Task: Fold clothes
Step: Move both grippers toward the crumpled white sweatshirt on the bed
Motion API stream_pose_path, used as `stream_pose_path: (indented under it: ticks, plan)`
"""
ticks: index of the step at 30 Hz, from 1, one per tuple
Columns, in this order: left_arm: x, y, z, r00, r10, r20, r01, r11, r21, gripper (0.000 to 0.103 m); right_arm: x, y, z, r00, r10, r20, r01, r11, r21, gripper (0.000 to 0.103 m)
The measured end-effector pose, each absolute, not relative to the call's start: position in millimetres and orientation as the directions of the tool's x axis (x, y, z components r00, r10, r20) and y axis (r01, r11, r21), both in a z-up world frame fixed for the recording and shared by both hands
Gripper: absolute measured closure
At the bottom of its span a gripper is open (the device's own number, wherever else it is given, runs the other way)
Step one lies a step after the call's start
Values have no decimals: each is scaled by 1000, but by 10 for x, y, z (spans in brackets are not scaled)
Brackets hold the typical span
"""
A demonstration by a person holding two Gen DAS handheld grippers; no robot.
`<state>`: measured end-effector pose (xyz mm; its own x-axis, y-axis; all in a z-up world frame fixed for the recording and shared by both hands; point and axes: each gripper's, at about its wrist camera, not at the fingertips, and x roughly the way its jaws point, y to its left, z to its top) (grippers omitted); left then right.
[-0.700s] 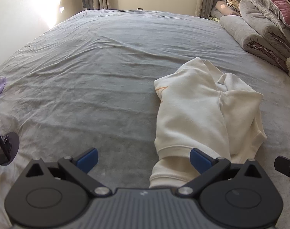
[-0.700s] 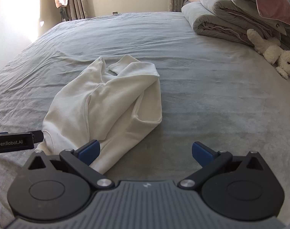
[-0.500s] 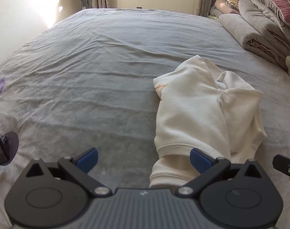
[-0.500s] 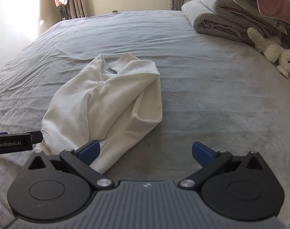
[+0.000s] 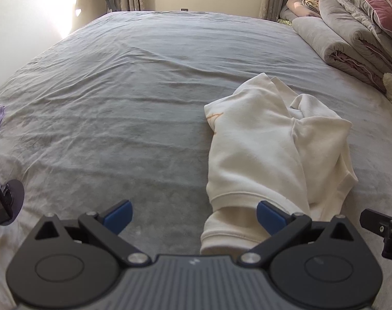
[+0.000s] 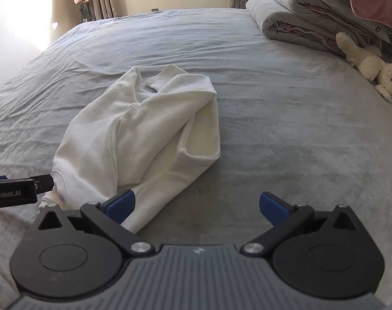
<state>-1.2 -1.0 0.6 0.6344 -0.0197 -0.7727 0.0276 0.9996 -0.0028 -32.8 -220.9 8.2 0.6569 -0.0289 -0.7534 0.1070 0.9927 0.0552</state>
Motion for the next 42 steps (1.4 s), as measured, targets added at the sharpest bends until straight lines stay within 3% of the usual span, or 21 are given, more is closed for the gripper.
stream_pose_path:
  ticks: [42]
  plan:
    - [-18, -94, -62, 619, -2, -786, 54, 998, 40, 1, -337, -2207, 92, 659, -27, -752, 102, 993, 53, 0]
